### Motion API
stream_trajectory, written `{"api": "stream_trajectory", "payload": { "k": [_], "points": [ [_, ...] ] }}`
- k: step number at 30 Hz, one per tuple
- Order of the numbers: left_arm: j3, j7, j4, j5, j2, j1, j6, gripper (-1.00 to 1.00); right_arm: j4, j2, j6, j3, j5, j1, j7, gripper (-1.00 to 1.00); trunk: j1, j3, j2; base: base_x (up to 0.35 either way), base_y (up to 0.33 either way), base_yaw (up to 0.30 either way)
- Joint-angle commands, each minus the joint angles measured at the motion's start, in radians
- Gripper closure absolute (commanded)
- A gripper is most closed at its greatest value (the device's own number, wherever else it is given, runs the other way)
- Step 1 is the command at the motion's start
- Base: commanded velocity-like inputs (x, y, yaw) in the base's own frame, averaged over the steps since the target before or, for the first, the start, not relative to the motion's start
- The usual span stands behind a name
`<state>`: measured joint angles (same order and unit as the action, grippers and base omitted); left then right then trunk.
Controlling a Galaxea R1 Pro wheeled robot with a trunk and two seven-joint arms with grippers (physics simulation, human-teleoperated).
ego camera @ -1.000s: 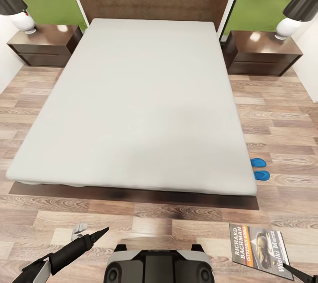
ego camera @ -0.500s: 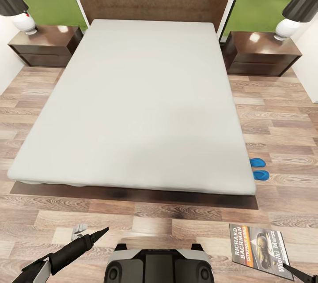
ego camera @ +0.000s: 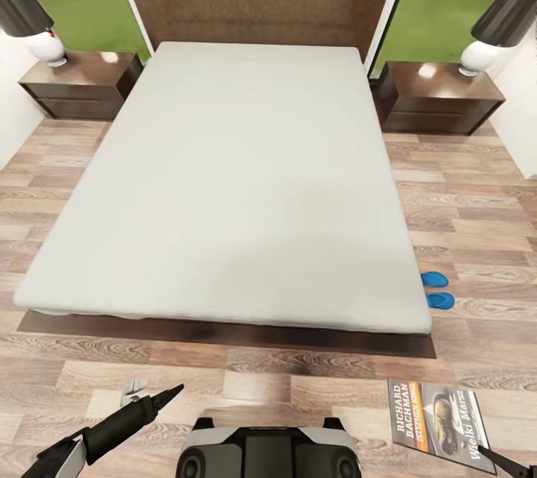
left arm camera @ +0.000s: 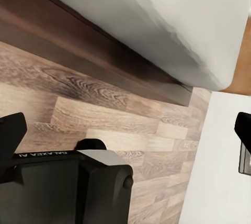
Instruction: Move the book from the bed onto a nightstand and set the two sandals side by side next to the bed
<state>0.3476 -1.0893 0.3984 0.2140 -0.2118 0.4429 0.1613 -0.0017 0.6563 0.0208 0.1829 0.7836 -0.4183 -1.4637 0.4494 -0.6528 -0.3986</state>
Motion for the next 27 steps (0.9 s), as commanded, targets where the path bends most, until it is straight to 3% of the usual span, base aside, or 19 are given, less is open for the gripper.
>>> {"api": "stream_trajectory", "payload": {
  "k": [1, 16, 27],
  "points": [
    [0.002, -0.004, 0.000, 0.003, 0.000, 0.000, 0.010, -1.00, 0.000, 0.000, 0.002, 0.009, 0.008, -0.001, -0.003, 1.00, 0.001, 0.001, -0.001, 0.000, 0.000, 0.000],
    [0.003, -0.004, -0.001, 0.003, 0.000, 0.000, 0.010, -1.00, 0.002, 0.000, 0.003, 0.009, 0.008, -0.001, -0.003, 1.00, 0.001, 0.024, -0.001, 0.000, 0.000, 0.000],
    [0.005, -0.004, -0.001, 0.004, -0.001, 0.000, 0.010, -1.00, 0.002, 0.000, 0.004, 0.009, 0.008, -0.001, -0.003, 1.00, 0.001, 0.025, -0.001, -0.072, 0.000, 0.000]
  ]
}}
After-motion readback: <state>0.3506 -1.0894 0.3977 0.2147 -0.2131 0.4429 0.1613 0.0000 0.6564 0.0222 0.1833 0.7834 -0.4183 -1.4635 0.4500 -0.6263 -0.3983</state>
